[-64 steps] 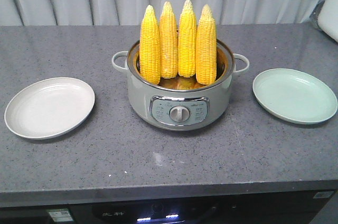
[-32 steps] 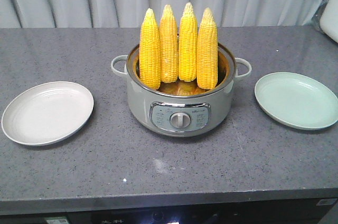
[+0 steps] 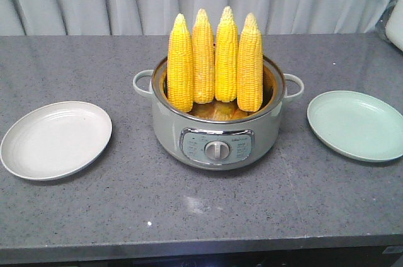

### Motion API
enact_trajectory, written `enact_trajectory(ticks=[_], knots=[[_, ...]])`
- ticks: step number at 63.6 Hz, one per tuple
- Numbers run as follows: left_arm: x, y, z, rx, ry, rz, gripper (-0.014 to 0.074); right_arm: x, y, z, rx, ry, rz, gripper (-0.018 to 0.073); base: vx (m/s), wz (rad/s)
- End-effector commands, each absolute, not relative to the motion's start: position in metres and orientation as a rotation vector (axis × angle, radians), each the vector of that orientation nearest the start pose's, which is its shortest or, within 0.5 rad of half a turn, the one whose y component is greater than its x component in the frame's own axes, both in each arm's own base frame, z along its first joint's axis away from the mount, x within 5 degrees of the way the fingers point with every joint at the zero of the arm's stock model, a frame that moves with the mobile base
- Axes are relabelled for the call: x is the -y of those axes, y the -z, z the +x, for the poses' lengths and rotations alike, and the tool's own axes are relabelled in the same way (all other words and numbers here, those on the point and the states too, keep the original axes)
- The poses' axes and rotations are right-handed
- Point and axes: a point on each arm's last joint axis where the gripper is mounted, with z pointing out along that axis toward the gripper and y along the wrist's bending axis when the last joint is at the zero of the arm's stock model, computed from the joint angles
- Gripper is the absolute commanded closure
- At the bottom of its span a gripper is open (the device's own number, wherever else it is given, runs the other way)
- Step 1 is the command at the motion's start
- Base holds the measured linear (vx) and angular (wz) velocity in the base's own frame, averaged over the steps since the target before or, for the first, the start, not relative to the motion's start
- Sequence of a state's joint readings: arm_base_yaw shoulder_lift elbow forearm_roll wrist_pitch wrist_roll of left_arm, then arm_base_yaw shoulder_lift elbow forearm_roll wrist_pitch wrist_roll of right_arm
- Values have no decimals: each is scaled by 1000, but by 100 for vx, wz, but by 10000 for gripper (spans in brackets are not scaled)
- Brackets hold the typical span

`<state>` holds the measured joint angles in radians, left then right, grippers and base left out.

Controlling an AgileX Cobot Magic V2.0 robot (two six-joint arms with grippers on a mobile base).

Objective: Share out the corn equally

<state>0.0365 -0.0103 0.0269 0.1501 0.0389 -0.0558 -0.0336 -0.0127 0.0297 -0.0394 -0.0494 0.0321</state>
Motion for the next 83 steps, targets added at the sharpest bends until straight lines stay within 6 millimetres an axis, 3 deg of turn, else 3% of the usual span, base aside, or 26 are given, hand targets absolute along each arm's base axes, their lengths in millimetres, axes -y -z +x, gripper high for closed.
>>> enact_trajectory(ticks=[1, 83], knots=[[-2, -208, 55, -1448, -92, 34, 603, 2, -213, 55, -1377, 50, 6, 564, 3, 1], [-2, -208, 55, -1448, -92, 34, 603, 2, -213, 55, -1377, 50, 6, 564, 1, 1]])
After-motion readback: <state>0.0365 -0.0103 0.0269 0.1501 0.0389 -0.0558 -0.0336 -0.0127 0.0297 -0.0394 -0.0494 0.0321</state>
